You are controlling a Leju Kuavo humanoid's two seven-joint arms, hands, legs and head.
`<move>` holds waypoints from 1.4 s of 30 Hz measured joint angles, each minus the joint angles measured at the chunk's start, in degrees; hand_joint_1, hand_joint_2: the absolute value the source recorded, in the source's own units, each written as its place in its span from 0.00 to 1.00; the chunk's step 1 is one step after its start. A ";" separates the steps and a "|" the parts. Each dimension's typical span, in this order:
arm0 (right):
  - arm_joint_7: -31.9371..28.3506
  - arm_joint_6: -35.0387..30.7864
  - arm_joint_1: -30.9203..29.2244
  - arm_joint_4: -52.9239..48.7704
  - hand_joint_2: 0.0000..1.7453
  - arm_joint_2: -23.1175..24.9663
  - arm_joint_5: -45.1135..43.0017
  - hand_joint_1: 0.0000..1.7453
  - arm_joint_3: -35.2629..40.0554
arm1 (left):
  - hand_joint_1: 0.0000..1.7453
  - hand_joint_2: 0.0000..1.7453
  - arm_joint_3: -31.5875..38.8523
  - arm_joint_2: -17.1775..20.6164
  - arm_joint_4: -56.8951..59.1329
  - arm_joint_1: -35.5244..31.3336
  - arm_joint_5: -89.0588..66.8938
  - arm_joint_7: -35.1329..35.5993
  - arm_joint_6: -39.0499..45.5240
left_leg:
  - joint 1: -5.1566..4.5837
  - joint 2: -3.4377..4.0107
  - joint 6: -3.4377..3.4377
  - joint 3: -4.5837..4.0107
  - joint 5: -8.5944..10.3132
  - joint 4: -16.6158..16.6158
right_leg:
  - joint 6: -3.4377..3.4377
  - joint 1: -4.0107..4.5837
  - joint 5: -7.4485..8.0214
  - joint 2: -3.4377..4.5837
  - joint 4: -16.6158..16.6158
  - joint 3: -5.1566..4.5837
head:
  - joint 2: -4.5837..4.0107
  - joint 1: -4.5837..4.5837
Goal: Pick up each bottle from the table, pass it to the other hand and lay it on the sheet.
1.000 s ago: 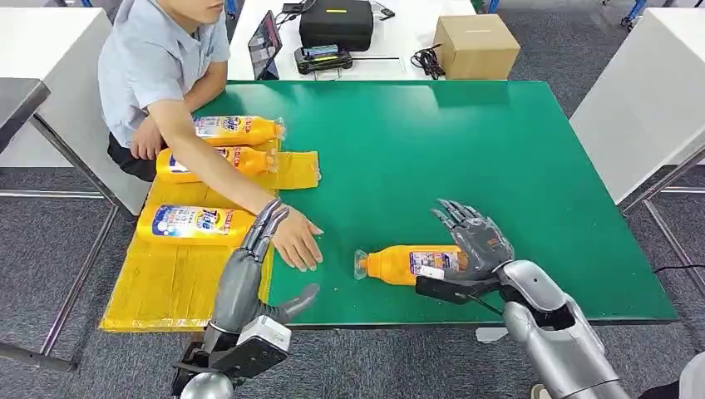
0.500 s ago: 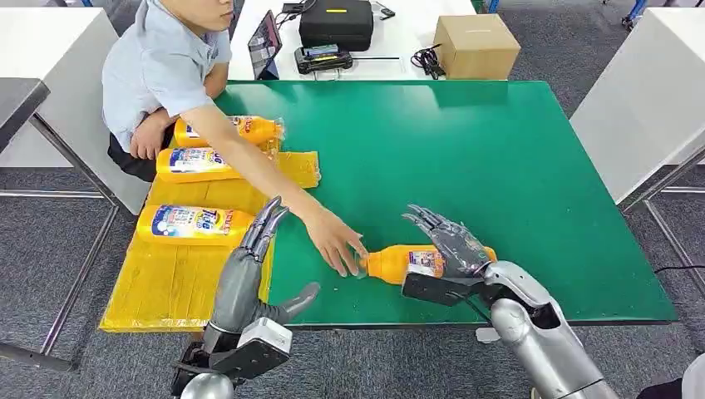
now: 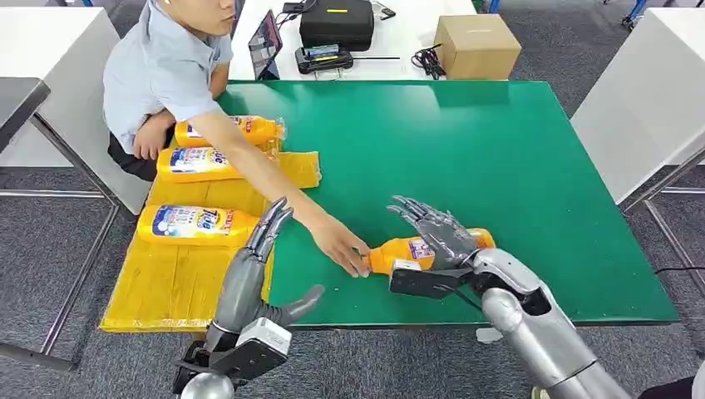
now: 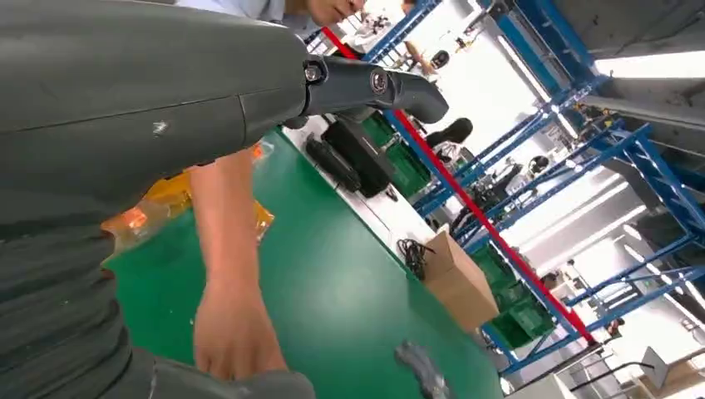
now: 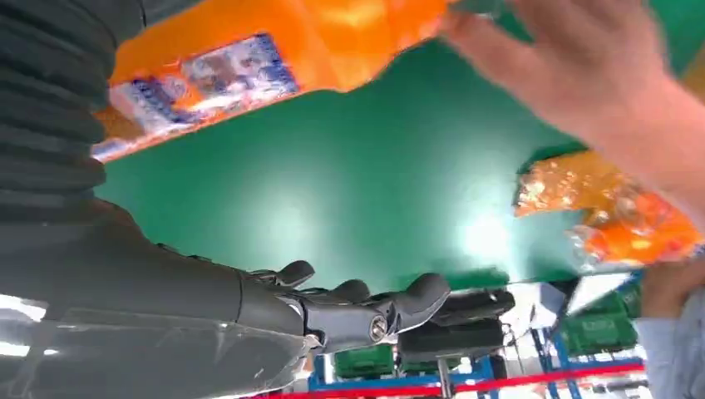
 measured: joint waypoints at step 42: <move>7.08 -9.62 9.72 -0.17 1.00 -3.27 23.63 0.00 -3.78 | 0.00 1.00 0.15 0.02 -2.21 1.16 -2.17 -0.39 0.39 | 0.00 0.06 0.01 -0.02 -0.01 -0.01 | 0.01 0.00 -0.01 0.00 -0.01 -0.01 | 0.00 -0.04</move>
